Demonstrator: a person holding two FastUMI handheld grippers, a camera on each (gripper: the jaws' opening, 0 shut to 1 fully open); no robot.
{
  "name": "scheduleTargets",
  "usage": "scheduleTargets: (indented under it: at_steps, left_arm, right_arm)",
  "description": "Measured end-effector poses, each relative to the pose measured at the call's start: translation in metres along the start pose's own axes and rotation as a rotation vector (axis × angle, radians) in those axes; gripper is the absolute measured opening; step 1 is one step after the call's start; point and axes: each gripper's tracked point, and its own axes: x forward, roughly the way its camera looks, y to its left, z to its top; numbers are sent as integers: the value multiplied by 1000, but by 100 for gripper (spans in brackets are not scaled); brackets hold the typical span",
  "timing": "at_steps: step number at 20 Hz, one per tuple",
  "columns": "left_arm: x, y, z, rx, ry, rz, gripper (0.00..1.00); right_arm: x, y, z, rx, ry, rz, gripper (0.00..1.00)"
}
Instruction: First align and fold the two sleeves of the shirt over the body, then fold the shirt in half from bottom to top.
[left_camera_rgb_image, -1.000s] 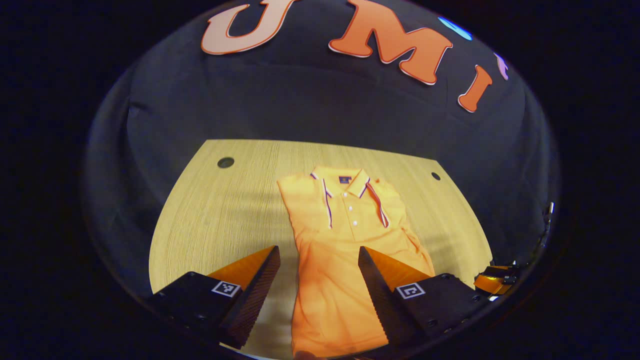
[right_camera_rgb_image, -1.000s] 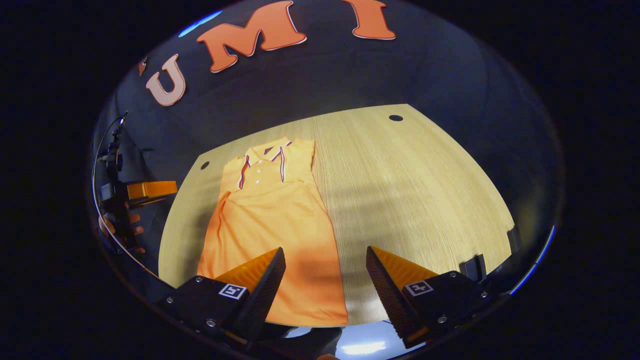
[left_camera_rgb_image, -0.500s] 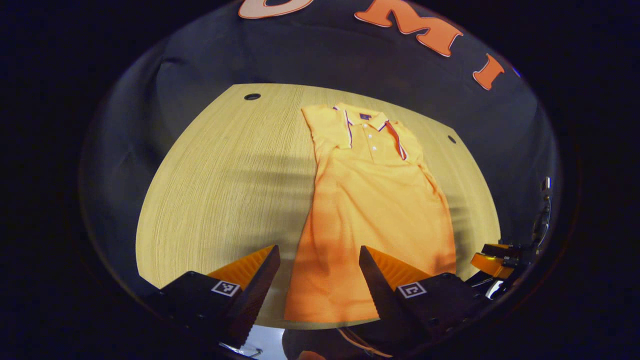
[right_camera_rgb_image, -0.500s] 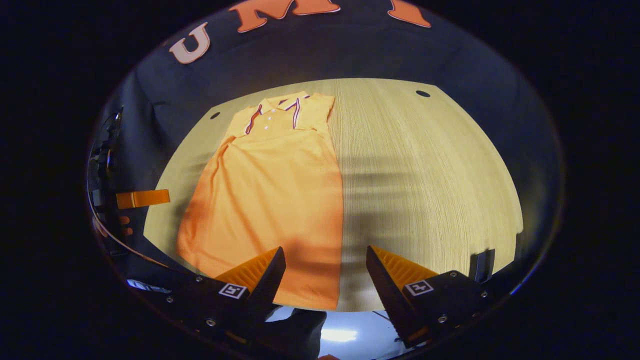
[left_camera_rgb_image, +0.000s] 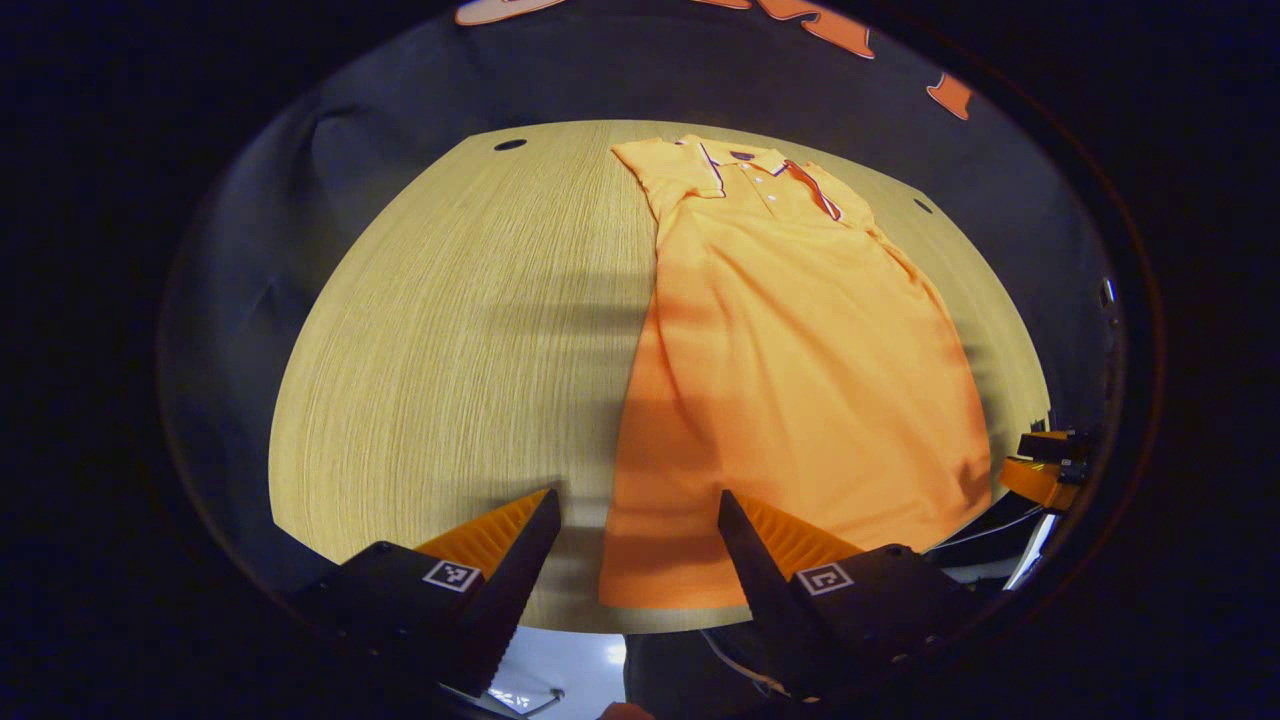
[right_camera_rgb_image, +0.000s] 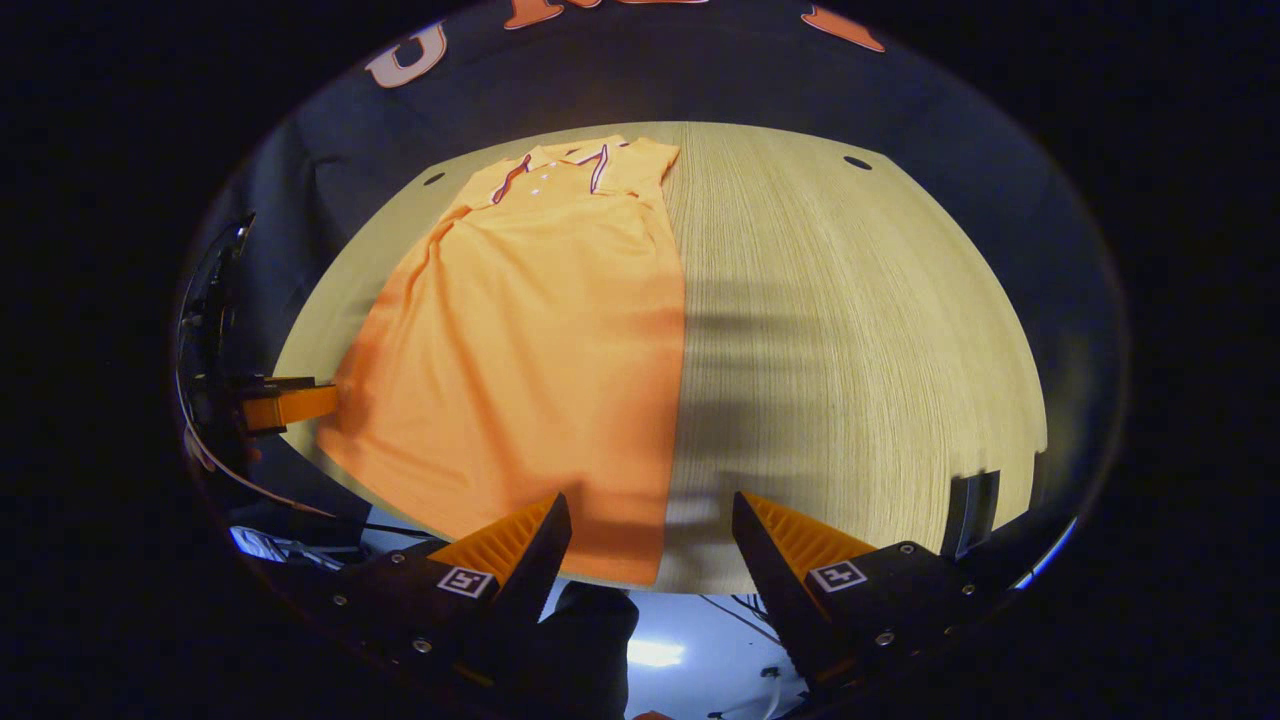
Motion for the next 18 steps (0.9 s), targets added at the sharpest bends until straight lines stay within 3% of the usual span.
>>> scheduleTargets:
  at_steps: [4,10,11,12,14,15,17,18]
  left_arm:
    - [2,0,-26,14,12,7,98]
    - [-1,0,-30,16,-67,31,99]
    - [-3,0,-32,22,-89,28,99]
    - [-2,0,-32,19,-106,28,99]
    - [-3,1,-29,18,-158,34,99]
    - [-2,-3,-31,29,-176,18,99]
    - [1,-20,-28,89,-198,-18,87]
    - [2,-24,-27,103,-198,-11,68]
  right_arm:
    - [3,4,-17,-7,12,4,99]
    - [15,16,-44,-38,46,9,99]
    - [16,15,-39,-62,7,-9,99]
    - [18,15,-39,-96,-5,-26,92]
    - [20,25,-38,-106,-47,-21,94]
    - [20,26,-33,-99,-75,-19,88]
    - [24,24,-24,-68,-123,-28,69]
    - [26,24,-21,-29,-137,-26,34]
